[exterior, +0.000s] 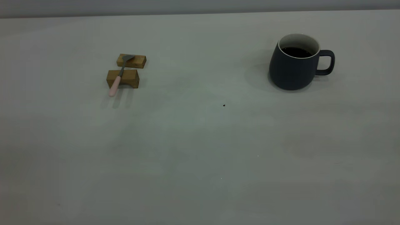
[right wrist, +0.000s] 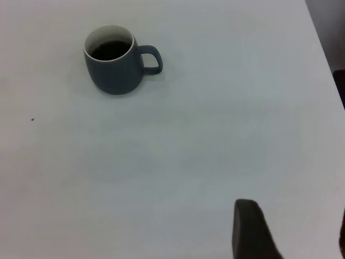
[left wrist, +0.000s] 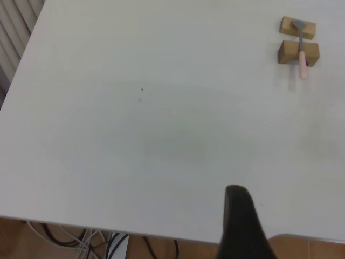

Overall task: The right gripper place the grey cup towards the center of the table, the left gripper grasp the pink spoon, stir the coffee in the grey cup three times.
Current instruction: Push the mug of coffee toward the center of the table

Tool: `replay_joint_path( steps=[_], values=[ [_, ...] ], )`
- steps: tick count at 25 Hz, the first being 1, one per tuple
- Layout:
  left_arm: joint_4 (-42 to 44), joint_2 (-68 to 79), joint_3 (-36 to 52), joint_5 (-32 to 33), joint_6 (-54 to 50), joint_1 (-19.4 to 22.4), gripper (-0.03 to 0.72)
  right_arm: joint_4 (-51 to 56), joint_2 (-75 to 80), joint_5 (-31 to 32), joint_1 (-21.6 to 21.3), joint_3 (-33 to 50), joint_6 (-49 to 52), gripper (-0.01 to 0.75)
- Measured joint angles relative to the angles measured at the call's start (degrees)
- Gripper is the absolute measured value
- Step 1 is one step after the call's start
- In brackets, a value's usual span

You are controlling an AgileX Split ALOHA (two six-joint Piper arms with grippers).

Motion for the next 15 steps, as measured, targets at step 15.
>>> replay_joint_path(
  steps=[15],
  values=[
    [0.00, 0.00, 0.00, 0.00, 0.00, 0.00, 0.529, 0.30, 10.10, -3.74, 0.00, -0.85, 0.00, 0.429]
  ],
)
